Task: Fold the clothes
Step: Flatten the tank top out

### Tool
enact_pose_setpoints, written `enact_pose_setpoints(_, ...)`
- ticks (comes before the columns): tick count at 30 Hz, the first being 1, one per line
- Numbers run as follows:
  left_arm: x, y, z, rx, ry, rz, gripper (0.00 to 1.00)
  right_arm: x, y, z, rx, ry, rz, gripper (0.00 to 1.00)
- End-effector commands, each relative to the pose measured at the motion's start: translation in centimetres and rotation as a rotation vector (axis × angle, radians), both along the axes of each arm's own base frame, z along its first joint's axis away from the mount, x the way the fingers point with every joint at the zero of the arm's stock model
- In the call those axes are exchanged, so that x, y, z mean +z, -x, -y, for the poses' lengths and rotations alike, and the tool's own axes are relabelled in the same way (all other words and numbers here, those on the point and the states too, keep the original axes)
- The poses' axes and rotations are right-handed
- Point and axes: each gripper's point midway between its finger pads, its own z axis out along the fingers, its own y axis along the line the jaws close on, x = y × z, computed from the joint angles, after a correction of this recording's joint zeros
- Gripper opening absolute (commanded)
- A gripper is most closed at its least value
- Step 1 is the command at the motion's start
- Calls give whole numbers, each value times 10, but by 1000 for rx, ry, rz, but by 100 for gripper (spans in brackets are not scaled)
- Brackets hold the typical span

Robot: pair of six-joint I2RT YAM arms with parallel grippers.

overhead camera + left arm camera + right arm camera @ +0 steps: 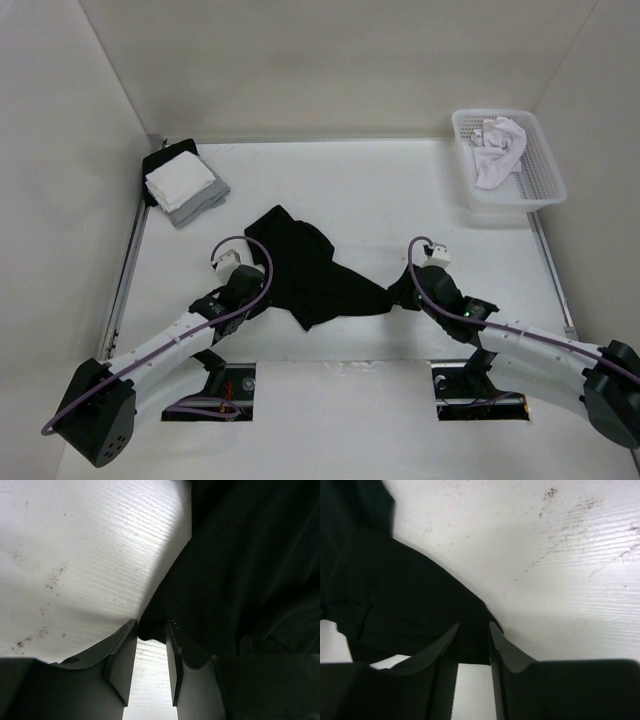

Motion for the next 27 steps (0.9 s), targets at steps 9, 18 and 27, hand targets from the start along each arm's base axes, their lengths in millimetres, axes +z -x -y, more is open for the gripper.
enact_pose_setpoints(9, -4, 4, 2, 2, -7, -24, 7, 42, -4, -68, 166, 45, 78, 19)
enact_pose_setpoints(18, 57, -7, -3, 27, 74, 161, 2, 18, -9, -25, 11, 138, 15, 41)
enact_pose_setpoints(27, 93, -13, -11, 36, 96, 282, 2, -4, 12, -6, -41, 112, -94, 45)
